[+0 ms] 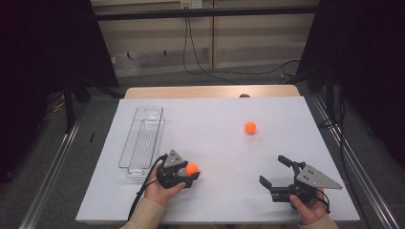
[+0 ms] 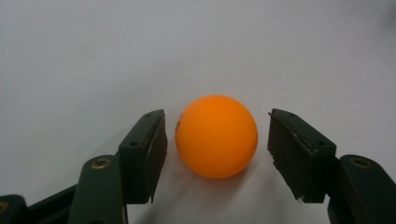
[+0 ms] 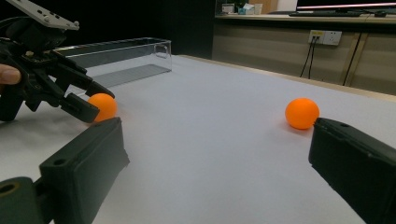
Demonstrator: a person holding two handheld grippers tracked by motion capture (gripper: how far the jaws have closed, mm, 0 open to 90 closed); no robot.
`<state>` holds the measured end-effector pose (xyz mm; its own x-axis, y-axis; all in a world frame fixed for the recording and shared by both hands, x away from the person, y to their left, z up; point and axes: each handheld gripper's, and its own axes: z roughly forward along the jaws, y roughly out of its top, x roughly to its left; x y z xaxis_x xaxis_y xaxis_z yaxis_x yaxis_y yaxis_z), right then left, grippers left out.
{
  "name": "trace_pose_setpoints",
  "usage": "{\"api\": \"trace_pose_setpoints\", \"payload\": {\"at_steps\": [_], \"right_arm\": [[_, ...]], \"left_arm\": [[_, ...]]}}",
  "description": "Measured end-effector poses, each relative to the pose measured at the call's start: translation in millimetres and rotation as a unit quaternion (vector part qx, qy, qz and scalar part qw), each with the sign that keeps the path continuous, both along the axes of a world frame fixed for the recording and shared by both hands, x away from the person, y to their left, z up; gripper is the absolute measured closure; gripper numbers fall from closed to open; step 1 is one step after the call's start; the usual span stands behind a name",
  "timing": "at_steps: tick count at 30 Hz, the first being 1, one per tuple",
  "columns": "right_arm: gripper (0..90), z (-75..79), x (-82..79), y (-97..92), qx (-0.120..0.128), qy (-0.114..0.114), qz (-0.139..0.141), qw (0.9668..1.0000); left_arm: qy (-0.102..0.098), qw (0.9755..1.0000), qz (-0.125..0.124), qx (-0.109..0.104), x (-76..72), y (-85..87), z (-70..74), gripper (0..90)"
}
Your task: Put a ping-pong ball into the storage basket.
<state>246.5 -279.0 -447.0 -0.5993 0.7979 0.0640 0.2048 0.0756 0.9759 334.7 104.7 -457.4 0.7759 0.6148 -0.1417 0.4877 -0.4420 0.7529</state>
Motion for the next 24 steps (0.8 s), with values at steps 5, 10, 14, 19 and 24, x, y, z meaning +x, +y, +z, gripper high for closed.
{"api": "trace_pose_setpoints", "payload": {"at_steps": [5,10,14,19,24], "right_arm": [[3.1,0.0,0.0,0.0,0.000,0.000,0.000,1.0000],[3.1,0.0,0.1,0.0,0.000,0.000,0.000,1.0000],[3.2,0.1,0.0,0.0,0.000,-0.001,0.001,1.0000],[3.1,0.1,0.0,0.1,-0.001,-0.001,0.001,1.0000],[3.2,0.0,0.1,0.2,-0.001,-0.001,0.001,1.0000]], "left_arm": [[0.000,1.0000,-0.001,0.002,0.2,-0.5,-0.8,38.6],[0.004,1.0000,-0.002,0.003,0.4,-1.3,-1.6,39.5],[0.004,1.0000,-0.001,0.004,0.5,-1.2,-1.6,40.2],[0.002,1.0000,0.000,0.007,0.8,-1.3,-2.2,40.8],[0.003,1.0000,-0.001,0.009,1.1,-1.1,-2.6,41.2]]}}
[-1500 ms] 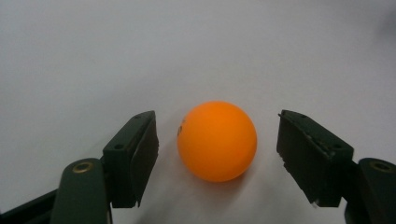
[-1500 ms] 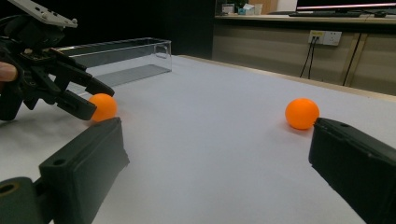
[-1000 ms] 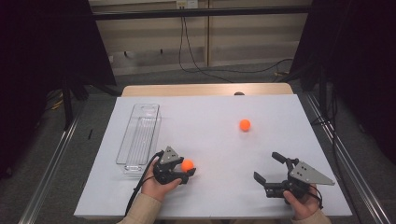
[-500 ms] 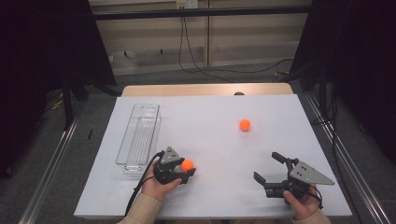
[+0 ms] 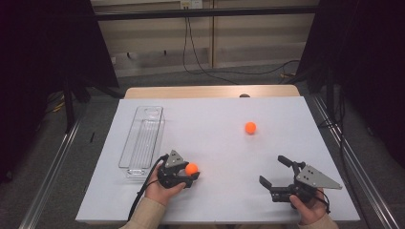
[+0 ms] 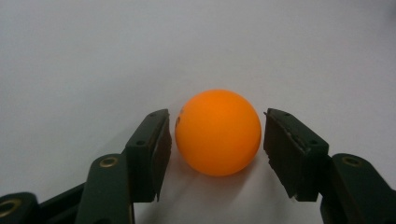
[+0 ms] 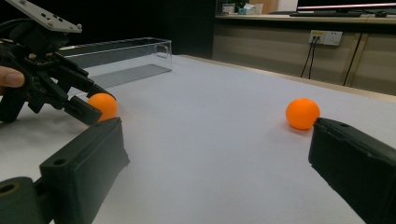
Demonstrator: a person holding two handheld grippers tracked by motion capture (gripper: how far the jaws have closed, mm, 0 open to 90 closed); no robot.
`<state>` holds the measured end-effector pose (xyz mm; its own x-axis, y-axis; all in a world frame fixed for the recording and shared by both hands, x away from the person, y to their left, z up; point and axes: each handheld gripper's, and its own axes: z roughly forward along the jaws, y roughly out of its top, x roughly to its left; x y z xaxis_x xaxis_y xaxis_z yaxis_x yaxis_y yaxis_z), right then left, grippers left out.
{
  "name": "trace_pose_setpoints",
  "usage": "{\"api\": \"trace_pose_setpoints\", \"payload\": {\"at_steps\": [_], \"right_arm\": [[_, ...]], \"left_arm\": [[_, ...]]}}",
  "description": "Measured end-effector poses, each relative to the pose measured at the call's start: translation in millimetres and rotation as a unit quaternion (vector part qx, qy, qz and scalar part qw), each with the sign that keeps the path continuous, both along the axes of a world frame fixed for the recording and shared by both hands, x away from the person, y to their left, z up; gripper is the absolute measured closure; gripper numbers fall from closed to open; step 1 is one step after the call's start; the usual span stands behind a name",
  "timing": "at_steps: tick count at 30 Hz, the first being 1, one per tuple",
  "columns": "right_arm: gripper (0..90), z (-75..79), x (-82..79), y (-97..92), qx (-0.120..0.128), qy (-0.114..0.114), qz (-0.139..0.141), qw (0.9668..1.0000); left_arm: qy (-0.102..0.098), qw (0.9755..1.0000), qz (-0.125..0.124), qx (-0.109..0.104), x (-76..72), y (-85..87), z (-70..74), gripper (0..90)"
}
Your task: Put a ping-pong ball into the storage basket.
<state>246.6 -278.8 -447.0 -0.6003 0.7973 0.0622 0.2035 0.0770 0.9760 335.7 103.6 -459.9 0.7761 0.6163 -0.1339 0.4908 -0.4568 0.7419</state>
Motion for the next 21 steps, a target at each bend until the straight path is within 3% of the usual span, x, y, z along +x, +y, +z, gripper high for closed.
{"api": "trace_pose_setpoints", "payload": {"at_steps": [21], "right_arm": [[3.2,0.1,0.0,-0.1,-0.001,0.000,0.000,1.0000]], "left_arm": [[0.005,1.0000,0.002,0.006,1.3,-0.1,-1.5,44.7]]}}
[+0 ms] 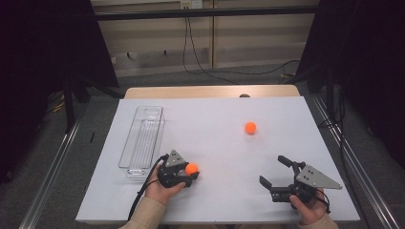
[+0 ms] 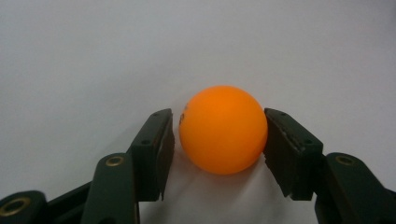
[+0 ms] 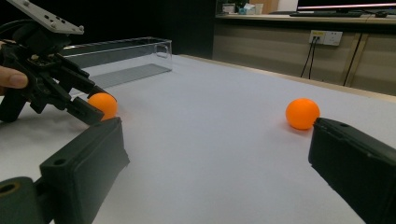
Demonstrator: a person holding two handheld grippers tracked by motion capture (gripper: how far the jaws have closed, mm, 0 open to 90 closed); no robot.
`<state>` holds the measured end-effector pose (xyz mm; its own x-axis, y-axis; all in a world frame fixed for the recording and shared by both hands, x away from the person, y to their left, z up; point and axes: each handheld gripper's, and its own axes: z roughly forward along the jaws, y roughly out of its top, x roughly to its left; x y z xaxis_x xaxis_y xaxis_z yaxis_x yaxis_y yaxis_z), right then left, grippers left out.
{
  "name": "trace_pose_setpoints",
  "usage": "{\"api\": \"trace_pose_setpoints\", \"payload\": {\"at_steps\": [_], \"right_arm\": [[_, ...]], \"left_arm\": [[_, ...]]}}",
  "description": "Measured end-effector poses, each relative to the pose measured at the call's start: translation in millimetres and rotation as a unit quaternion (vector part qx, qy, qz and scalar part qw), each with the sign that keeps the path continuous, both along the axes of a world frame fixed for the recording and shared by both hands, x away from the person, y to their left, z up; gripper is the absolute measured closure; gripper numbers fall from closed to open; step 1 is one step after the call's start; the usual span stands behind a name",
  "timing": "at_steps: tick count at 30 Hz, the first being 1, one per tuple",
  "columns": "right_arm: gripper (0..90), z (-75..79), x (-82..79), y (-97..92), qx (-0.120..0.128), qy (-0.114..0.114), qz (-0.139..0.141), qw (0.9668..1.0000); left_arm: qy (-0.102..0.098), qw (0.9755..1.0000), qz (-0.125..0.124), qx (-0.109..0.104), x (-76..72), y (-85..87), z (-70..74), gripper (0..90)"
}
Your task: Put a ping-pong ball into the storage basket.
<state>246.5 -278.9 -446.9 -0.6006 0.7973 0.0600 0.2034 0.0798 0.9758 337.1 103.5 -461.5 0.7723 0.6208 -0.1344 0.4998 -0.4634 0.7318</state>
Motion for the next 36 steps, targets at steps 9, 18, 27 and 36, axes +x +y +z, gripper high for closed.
{"api": "trace_pose_setpoints", "payload": {"at_steps": [9,18,27,36], "right_arm": [[3.2,0.1,-0.2,0.1,0.000,0.000,0.000,1.0000],[3.2,0.0,0.0,0.2,-0.001,0.000,0.000,1.0000],[3.2,0.0,0.1,0.5,0.000,0.000,0.000,1.0000],[3.2,0.1,0.0,0.5,-0.001,-0.001,0.001,1.0000]], "left_arm": [[0.000,1.0000,0.003,0.001,0.7,0.2,0.1,46.2],[0.000,1.0000,0.004,0.001,0.4,0.2,0.1,49.1],[0.000,1.0000,0.005,0.001,0.1,0.2,0.3,50.4],[0.003,1.0000,0.005,-0.002,-0.2,0.0,0.4,50.7]]}}
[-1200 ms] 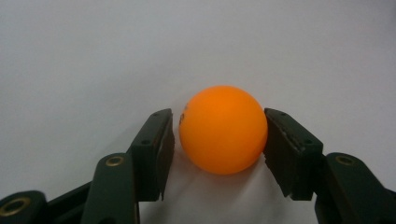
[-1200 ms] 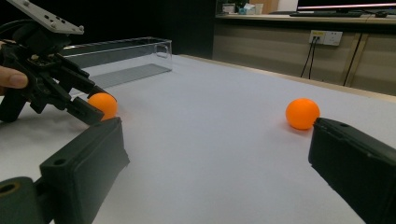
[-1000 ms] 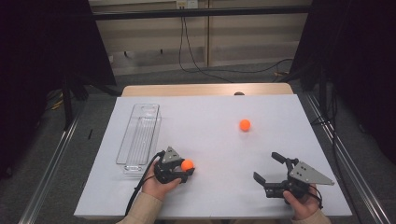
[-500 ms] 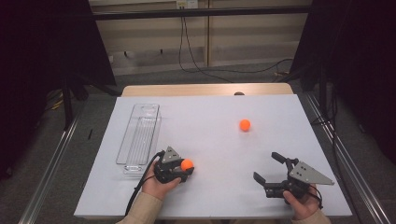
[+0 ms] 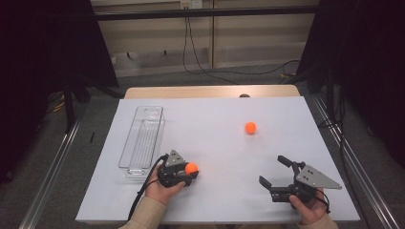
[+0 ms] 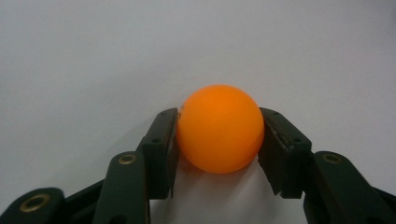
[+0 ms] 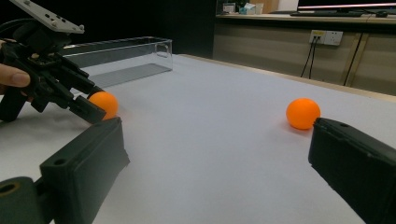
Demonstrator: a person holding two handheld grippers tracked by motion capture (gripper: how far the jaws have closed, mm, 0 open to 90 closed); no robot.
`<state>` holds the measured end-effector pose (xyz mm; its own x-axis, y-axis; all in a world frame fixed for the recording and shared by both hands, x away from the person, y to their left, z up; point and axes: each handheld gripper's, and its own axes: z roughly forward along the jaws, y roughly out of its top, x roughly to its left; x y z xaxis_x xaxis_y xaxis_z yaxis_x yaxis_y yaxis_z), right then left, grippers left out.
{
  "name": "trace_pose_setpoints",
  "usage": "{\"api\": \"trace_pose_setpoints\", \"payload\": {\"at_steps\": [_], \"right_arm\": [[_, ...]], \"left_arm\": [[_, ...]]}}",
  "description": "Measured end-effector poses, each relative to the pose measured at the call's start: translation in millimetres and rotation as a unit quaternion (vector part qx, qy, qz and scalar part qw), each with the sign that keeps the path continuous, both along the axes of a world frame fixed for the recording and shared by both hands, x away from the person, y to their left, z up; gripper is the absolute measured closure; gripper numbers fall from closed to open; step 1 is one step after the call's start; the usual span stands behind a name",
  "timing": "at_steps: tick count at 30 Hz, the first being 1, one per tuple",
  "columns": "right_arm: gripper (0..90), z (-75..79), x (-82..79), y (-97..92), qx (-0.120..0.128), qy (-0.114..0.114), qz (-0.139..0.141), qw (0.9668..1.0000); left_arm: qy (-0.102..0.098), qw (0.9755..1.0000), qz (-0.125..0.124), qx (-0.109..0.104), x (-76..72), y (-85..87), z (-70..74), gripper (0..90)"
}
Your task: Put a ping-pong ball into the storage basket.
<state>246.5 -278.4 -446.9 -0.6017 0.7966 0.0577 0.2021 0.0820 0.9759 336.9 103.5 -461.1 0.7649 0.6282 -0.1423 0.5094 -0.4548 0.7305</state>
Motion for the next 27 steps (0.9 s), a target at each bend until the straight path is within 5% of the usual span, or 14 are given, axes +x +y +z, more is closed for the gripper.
{"api": "trace_pose_setpoints", "payload": {"at_steps": [27], "right_arm": [[3.3,0.4,0.0,-0.2,0.000,-0.001,0.000,1.0000]], "left_arm": [[0.009,0.9995,0.012,-0.028,0.5,6.5,6.8,50.7]]}}
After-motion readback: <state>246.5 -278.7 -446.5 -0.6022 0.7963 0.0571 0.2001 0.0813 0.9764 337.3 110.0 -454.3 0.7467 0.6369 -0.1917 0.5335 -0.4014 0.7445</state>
